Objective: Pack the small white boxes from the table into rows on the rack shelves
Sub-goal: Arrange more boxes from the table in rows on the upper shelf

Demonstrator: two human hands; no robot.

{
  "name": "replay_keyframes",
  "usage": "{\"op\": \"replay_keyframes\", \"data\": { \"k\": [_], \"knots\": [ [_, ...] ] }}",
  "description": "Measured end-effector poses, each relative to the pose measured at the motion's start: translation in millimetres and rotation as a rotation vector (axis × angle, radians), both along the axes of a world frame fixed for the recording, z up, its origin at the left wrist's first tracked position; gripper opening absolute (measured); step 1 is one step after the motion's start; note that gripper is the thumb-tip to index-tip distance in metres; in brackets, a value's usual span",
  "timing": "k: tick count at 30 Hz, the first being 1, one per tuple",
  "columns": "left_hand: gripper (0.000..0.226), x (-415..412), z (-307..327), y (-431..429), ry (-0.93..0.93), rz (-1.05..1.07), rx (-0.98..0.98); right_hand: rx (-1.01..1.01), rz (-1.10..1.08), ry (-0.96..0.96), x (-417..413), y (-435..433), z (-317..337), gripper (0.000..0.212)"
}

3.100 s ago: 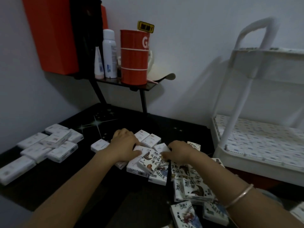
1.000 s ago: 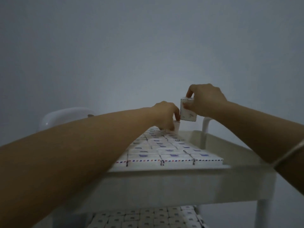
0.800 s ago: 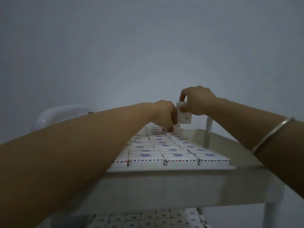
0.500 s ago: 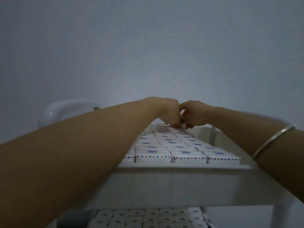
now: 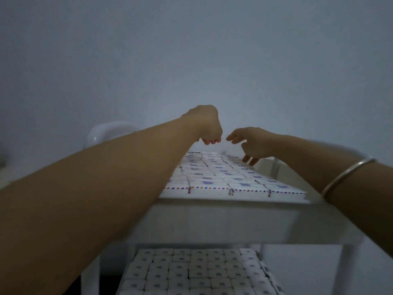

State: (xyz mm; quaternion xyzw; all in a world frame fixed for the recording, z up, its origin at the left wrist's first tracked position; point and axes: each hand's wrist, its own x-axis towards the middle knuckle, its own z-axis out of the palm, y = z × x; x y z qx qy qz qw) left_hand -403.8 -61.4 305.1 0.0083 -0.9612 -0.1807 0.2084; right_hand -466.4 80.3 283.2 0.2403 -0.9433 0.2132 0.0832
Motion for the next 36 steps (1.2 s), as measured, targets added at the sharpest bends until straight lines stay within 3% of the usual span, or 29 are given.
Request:
{"op": "replay_keyframes", "data": {
  "k": [2,7,10,17,24,30,36],
  "knots": [
    [0.016,12.8,2.6,2.1,0.077,0.004,0.031,-0.005,0.005,0.062,19.0,0.4,6.1,0.053],
    [0.017,81.8,0.0,1.8,0.097,-0.080,0.138,-0.050,0.117,0.321,92.9,-0.4,10.8,0.016],
    [0.027,141.7,-21.1,-10.1,0.130,-0.152,0.199,-0.210,0.322,0.067,148.0,-3.7,-9.7,0.010],
    [0.044,252.2,-99.1,-59.5,0.216,-0.231,0.374,-0.280,0.576,-0.090,240.0,-35.8,-54.6,0.011],
    [0.039,316.6,-215.4,-181.2,0.003,0.098,0.291,-0.039,0.651,-0.270,289.3,-137.3,-187.4,0.023],
    [0.036,381.6,-296.1,-275.9,-0.123,0.358,0.262,0.128,0.665,-0.197,310.5,-217.2,-274.8,0.029],
    [0.032,403.8,-342.0,-313.9,-0.097,0.517,0.132,0.151,0.436,-0.010,298.0,-287.5,-306.6,0.034]
  ]
}}
